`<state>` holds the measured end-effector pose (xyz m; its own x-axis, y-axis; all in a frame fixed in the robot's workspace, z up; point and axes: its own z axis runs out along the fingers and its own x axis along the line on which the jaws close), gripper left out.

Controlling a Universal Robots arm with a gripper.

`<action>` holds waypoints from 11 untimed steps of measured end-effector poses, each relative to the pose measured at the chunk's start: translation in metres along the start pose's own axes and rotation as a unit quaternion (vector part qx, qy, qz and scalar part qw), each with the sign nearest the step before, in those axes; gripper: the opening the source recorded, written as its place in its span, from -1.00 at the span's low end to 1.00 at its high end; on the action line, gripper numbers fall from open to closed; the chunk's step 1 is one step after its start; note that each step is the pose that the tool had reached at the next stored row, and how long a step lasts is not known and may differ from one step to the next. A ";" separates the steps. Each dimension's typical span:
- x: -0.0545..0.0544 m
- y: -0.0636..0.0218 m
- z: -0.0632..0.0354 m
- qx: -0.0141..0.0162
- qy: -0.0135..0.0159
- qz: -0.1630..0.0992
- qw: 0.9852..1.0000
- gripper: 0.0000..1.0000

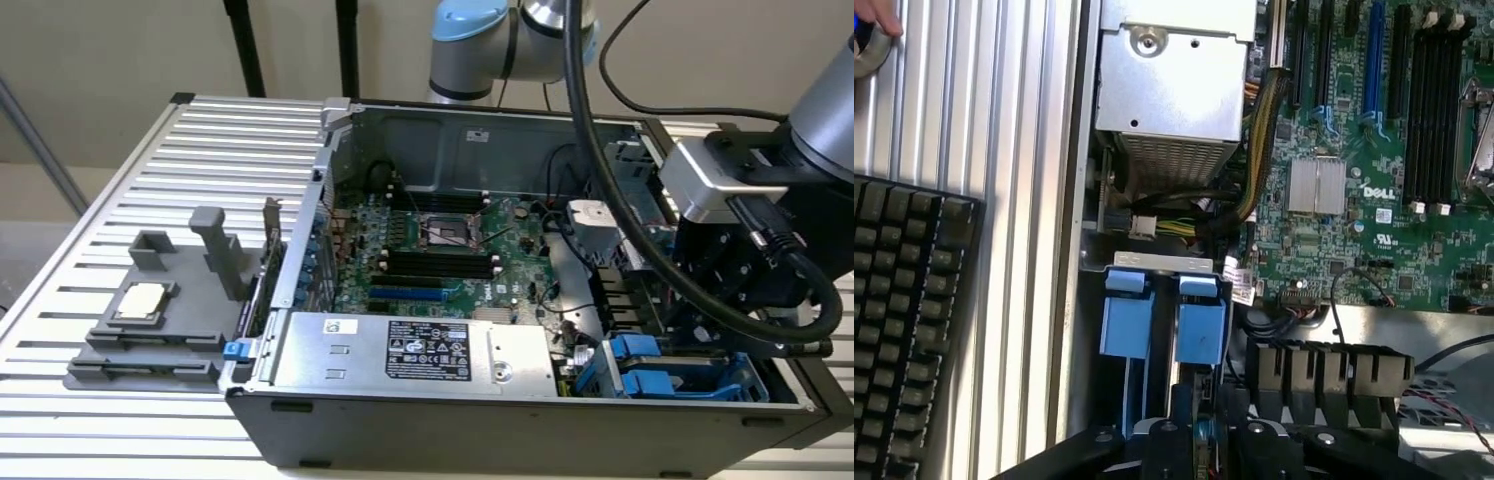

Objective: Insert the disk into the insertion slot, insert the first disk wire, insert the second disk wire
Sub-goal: 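Insert the second disk wire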

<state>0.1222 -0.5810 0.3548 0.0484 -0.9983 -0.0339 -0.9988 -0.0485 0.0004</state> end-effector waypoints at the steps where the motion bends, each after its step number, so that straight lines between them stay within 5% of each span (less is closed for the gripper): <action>1: 0.000 0.0039 -0.0013 0.000 0.000 0.000 1.000 -0.51; 5: 0.000 0.0169 -0.0069 0.002 0.000 0.000 1.000 -0.51; 11: 0.000 0.0183 -0.0071 0.003 0.000 0.000 1.000 -0.51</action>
<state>0.1040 -0.5818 0.3619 0.0488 -0.9982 -0.0338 -0.9988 -0.0486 -0.0057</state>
